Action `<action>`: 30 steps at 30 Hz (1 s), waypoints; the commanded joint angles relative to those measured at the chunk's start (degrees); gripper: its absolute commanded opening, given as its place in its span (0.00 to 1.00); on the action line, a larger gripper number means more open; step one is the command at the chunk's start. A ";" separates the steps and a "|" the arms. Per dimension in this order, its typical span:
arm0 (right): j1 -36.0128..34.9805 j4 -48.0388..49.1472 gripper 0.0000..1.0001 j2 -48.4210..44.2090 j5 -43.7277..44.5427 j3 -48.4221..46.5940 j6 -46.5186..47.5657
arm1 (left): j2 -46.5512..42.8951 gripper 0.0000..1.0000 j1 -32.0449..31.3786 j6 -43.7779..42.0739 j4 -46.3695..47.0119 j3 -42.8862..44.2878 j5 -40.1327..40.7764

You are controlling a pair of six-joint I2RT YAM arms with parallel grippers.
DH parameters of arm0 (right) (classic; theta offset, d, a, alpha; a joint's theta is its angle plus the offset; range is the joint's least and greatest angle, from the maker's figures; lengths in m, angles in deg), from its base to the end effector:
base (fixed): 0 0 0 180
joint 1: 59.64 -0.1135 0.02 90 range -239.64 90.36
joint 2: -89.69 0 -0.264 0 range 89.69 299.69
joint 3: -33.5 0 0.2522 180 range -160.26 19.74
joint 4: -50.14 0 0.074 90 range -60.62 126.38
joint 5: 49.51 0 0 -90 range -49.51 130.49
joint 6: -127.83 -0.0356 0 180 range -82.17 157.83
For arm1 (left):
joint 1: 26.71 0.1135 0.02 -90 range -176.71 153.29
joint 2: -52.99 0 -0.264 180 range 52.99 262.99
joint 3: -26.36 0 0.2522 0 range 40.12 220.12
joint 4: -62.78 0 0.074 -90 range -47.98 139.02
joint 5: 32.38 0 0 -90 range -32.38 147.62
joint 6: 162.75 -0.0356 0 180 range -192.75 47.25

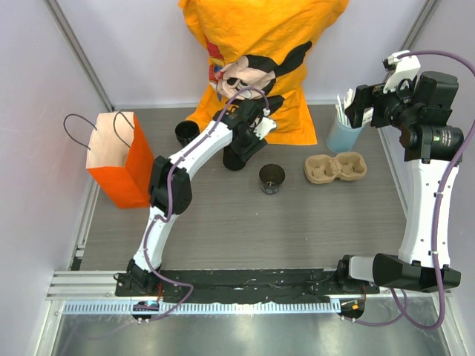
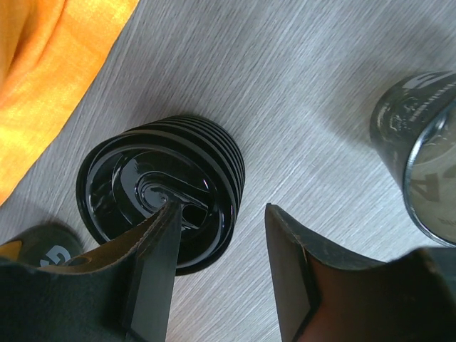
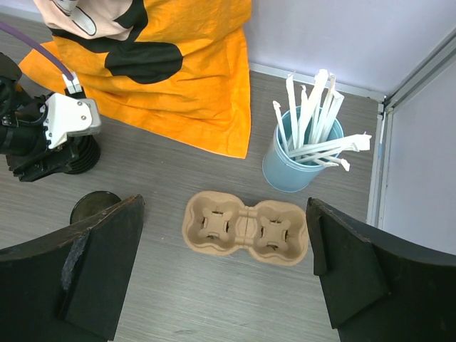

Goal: Pack the takeout coffee

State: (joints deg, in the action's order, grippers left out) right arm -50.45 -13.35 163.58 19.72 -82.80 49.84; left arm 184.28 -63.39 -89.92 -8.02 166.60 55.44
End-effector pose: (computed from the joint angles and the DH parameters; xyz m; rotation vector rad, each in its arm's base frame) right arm 0.2321 -0.0248 0.4986 -0.2857 1.8937 0.1024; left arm 0.3962 -0.2968 0.2545 1.2154 2.3651 -0.1628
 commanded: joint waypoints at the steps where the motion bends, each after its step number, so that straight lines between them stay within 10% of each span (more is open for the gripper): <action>1: 0.30 1.31 1.00 -0.85 -1.02 -0.64 -0.58 | 0.02 0.54 -0.05 -1.02 1.22 1.23 1.21; 30: 0.21 1.22 1.00 -0.67 -1.46 -0.64 -0.67 | 1.43 0.42 0.04 -1.73 2.02 0.18 1.74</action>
State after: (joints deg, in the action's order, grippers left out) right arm -50.45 -13.35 163.58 19.28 -82.80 49.66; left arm 185.39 -63.39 -91.19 -7.30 166.42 56.75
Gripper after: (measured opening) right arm 0.996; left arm 0.433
